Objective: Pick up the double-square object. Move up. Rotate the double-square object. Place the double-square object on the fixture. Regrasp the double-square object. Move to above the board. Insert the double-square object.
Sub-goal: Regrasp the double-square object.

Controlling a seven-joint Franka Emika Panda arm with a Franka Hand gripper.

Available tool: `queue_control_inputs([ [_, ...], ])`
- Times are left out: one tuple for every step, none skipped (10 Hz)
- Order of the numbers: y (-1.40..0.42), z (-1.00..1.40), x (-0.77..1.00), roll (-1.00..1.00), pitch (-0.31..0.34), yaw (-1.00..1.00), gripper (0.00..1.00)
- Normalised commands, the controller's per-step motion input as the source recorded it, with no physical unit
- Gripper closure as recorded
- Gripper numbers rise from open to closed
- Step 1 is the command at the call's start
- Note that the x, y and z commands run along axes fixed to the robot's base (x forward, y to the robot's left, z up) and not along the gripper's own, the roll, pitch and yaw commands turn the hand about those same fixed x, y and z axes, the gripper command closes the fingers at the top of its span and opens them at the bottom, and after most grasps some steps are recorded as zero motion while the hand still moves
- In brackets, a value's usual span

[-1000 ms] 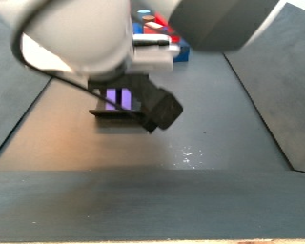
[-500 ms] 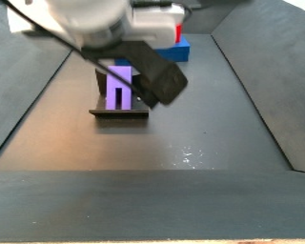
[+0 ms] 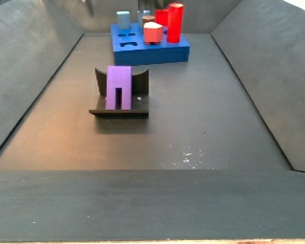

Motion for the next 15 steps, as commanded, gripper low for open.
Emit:
queue_control_inputs([
  [-0.3, 0.01, -0.02, 1.0, 0.048, 0.01, 0.0],
  [-0.11, 0.01, -0.02, 1.0, 0.047, 0.01, 0.0],
  [-0.01, 0.04, -0.03, 1.0, 0.046, 0.01, 0.0],
  [-0.04, 0.02, -0.03, 1.0, 0.041, 0.01, 0.0],
  [-0.04, 0.01, -0.03, 1.0, 0.036, 0.01, 0.0],
  [-0.03, 0.01, -0.03, 1.0, 0.031, 0.01, 0.0],
  [-0.03, 0.01, -0.02, 1.0, 0.026, 0.02, 0.0],
  [-0.03, 0.01, -0.01, 1.0, 0.022, 0.02, 0.0],
  [-0.03, 0.01, -0.01, 1.0, 0.021, 0.02, 0.0],
  [-0.02, 0.0, -0.01, 1.0, 0.023, 0.02, 0.0],
  [-0.02, 0.01, -0.01, 1.0, 0.026, 0.02, 0.0],
  [-0.02, 0.01, 0.0, 1.0, 0.033, 0.03, 0.0],
  [-0.03, 0.0, 0.02, 1.0, 0.04, 0.03, 0.0],
  [-0.03, -0.01, 0.04, 1.0, 0.051, 0.03, 0.0],
  [-0.03, -0.01, 0.05, 1.0, 0.058, 0.04, 0.0],
])
